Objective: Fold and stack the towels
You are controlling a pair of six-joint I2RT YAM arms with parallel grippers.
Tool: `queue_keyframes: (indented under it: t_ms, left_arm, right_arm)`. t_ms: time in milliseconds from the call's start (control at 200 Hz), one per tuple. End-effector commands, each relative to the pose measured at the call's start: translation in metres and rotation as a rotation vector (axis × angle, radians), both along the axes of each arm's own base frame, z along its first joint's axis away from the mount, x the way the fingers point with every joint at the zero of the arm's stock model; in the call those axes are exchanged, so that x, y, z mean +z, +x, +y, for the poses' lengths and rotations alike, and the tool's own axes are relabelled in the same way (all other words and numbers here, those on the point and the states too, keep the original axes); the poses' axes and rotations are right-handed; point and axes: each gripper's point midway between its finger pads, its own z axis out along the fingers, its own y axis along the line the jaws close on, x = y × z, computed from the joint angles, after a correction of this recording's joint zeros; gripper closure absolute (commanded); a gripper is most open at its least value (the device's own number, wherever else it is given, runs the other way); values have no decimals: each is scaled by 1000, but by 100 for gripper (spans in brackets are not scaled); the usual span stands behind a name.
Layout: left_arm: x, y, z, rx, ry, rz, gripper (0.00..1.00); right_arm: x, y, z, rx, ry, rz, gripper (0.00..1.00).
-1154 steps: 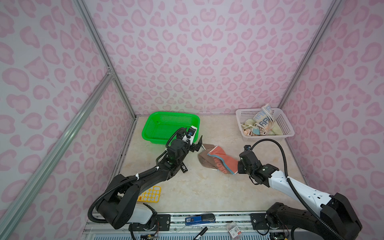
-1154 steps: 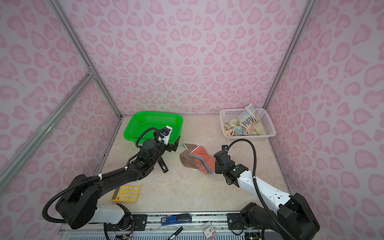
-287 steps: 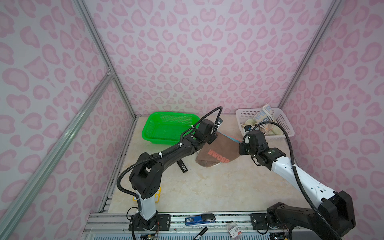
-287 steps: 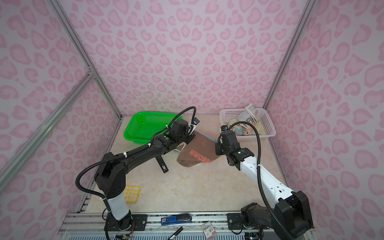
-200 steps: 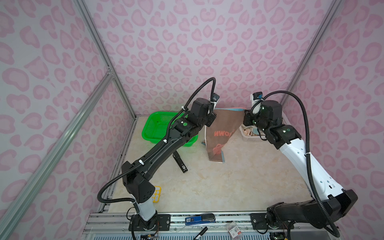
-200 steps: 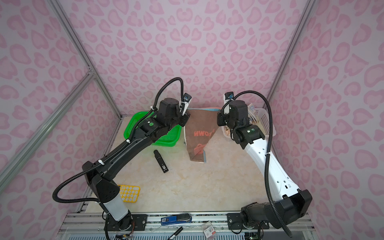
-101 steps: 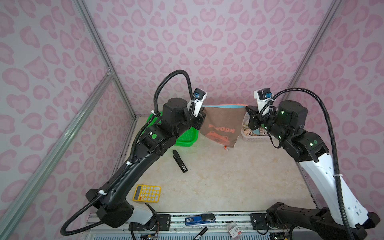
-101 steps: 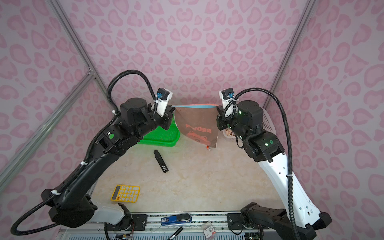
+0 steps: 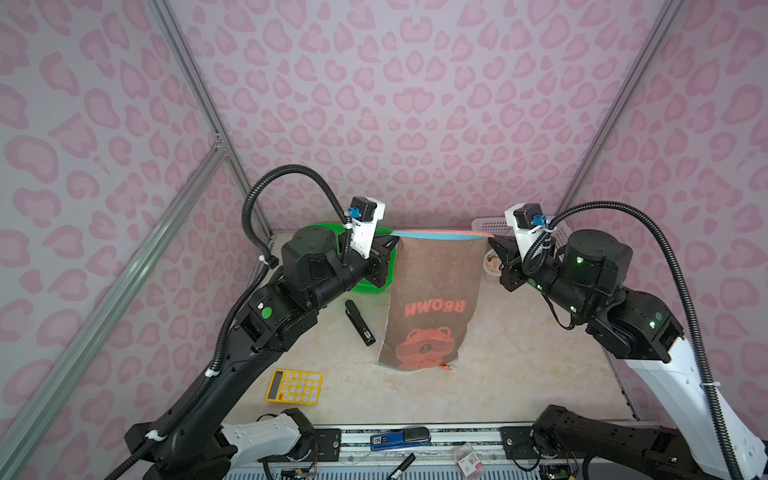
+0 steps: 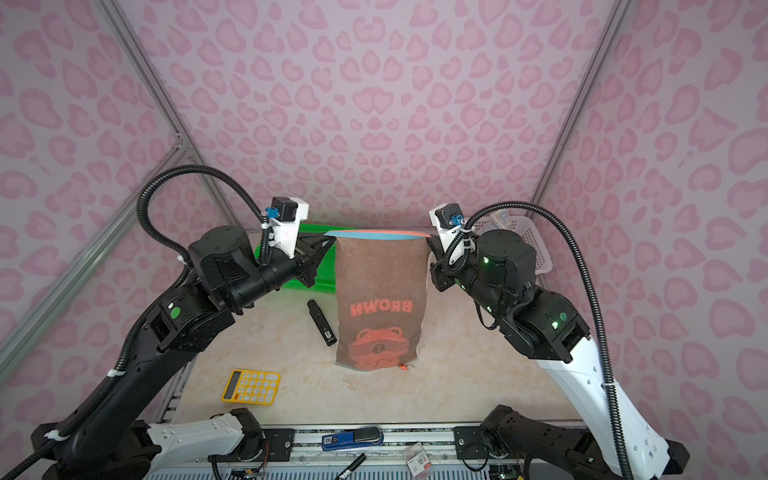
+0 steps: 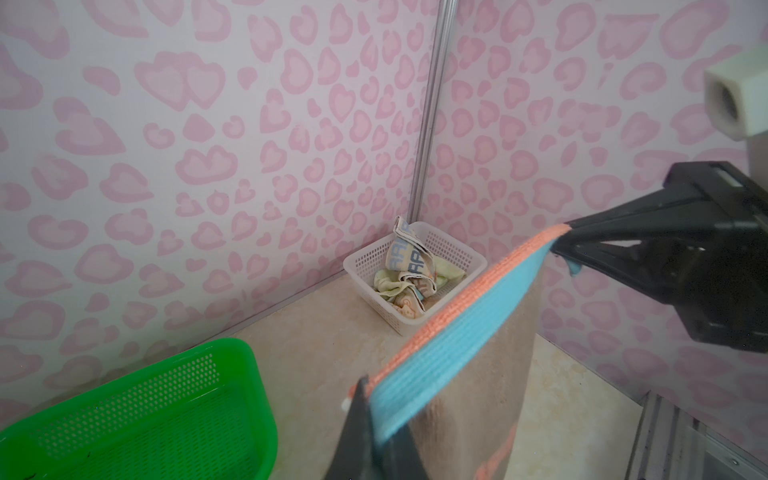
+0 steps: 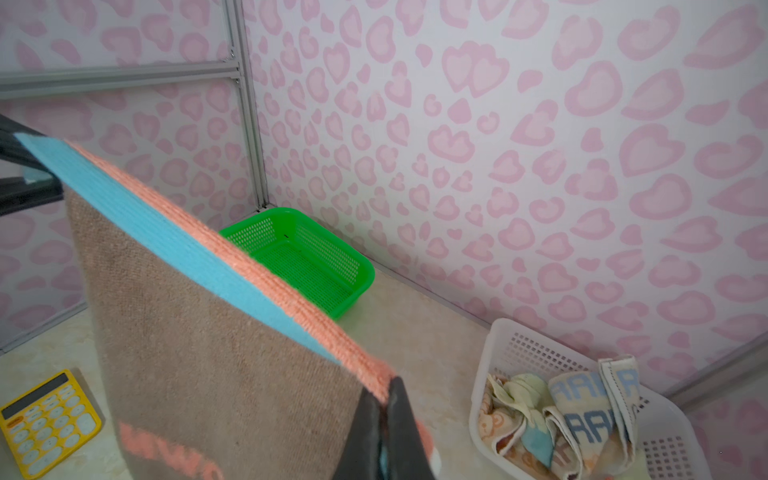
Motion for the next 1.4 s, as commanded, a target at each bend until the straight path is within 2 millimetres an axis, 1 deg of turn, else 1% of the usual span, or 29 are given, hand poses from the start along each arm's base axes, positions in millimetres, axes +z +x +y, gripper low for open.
queue_keyframes:
  t_ms: [0,60,110,115,135,150,175,220,285,320,370,485,555,655,725,865,930,995,1120,1265,1330,1395]
  left_arm:
    - [-17,39,6,165,53,26,98]
    - [-33,59,-1,198,99,51,98]
    - [-46,77,-5,224,131,74,98]
    - [-49,81,-6,227,138,81,98]
    - [-51,86,-6,237,143,83,98]
    - [-55,92,-7,246,154,90,98]
    - [-63,101,-9,261,171,99,98]
    - [-71,117,-8,298,191,106,98]
    - [-90,142,-9,346,240,125,98]
    - [-96,152,-7,374,262,129,98]
    - [-109,169,-5,409,300,141,98]
    - [-132,197,-5,458,345,156,98]
    - [-148,213,-11,465,370,151,98]
    - [-172,231,-18,472,414,155,98]
    - [-191,240,-22,477,448,173,98]
    - [-234,251,-25,482,527,210,98]
    - [-253,253,-25,480,561,235,98]
    - [-267,253,-25,472,582,256,98]
    - [-284,245,-24,450,602,292,98]
    - [-300,229,-18,429,618,340,98]
    - [-304,220,-15,420,616,361,98]
    - [-313,210,-11,415,616,388,98]
  right_arm:
    - [-17,23,-24,-181,-60,16,100]
    - [-27,35,-25,-204,-81,39,100]
    - [-32,44,-25,-214,-83,50,100]
    - [-32,45,-25,-215,-83,51,100]
    - [-34,50,-26,-221,-82,57,100]
    - [-48,55,-24,-219,-100,82,100]
    - [-55,61,-24,-222,-105,98,100]
    - [-64,73,-25,-233,-103,115,100]
    - [-78,90,-26,-242,-98,143,100]
    - [-86,100,-26,-245,-97,160,100]
    - [-99,114,-26,-254,-96,184,100]
    - [-126,146,-31,-300,-105,219,100]
    - [-144,165,-36,-329,-102,244,100]
    - [-166,184,-39,-339,-93,281,100]
    - [-183,192,-37,-333,-97,312,100]
    - [-217,195,-31,-306,-101,373,100]
    - [-229,192,-28,-291,-96,404,100]
    - [-242,186,-26,-275,-87,437,100]
    - [-268,168,-23,-239,-76,506,100]
    - [-296,142,-15,-165,-73,603,100]
    - [-304,131,-14,-145,-81,640,100]
    - [-310,121,-12,-124,-91,673,100]
